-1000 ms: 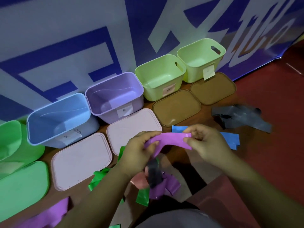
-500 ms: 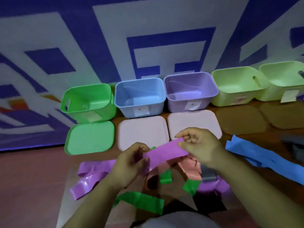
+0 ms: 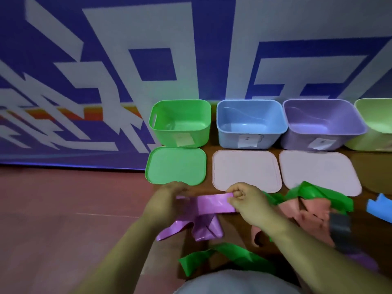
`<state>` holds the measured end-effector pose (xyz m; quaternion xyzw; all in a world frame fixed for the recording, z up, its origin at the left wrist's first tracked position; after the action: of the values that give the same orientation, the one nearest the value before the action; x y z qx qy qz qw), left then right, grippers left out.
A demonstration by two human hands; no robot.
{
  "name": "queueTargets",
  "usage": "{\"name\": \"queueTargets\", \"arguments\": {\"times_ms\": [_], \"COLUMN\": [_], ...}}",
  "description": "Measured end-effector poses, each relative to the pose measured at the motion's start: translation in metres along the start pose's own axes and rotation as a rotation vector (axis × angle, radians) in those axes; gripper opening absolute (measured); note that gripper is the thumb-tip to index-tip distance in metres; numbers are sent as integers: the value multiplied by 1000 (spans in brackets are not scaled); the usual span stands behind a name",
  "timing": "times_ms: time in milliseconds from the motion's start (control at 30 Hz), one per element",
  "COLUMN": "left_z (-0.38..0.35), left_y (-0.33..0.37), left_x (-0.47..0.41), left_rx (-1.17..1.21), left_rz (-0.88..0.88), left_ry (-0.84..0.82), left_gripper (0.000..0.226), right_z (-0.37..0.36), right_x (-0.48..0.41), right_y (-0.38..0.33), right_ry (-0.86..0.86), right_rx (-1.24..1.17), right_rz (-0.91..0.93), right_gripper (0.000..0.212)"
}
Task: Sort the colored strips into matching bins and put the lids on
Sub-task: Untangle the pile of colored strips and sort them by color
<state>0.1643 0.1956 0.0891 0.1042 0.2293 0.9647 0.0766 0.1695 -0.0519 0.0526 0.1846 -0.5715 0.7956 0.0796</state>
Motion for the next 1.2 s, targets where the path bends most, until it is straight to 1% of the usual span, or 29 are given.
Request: {"name": "queueTargets", "arguments": {"times_ms": [33, 100, 133, 233, 300, 367, 467, 567, 700, 833, 900, 1000, 1067, 1133, 1200], "left_z": [-6, -19, -26, -42, -52, -63, -76, -93, -120, -155, -177, -206, -225, -240, -254], "left_y": [-2, -2, -2, 0, 5, 15, 41, 72, 124, 181, 209, 250, 277, 301, 320], "left_x": [-4, -9, -9, -11, -13, -12, -6, -8, -14, -19, -21, -22, -21, -20, -19], "left_rx": [-68, -118, -123, -179, -214, -221, -238, -221, -219, -238, -244, -293, -321, -340, -354], "left_rz": [-46, -94, -98, -119, -151, -172, -222, -292, -354, -424, -463, -538, -572, -583, -577], "left_ry": [1, -21, -35, -74, -101, -128, -146, -143, -194, -246, -281, -279, -312, -364, -391], "left_gripper": [32, 38, 39, 37, 42, 48, 52, 53, 50, 59, 60, 54, 55, 59, 63], "right_z": [-4, -6, -4, 9, 22, 34, 57, 86, 135, 187, 209, 243, 261, 271, 278], "right_x": [-3, -3, -2, 6, 14, 27, 51, 74, 107, 137, 151, 166, 173, 174, 174], "right_y": [7, 16, 18, 16, 21, 32, 48, 70, 106, 137, 154, 178, 191, 203, 216], "right_ry": [-5, -17, -15, 37, 77, 81, 100, 171, 268, 331, 344, 338, 337, 317, 312], "right_rx": [104, 292, 338, 447, 502, 510, 565, 654, 621, 604, 587, 503, 414, 340, 327], "right_rz": [-30, -65, -65, -18, 31, 50, 87, 99, 47, -18, -55, -96, -96, -117, -130], "right_gripper": [23, 46, 52, 50, 47, 47, 44, 44, 45, 46, 46, 50, 53, 61, 71]}}
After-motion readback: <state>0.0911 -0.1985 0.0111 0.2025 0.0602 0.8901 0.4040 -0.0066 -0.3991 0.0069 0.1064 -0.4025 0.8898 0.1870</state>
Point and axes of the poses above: each hand's wrist, its own x-axis away from the middle knuckle, its own z-axis out of the back of the hand, y = z × x, the point moved 5 cm from there along -x, towards the middle knuckle, and after that the axes turned 11 degrees about -x, right-handed, at the moved point
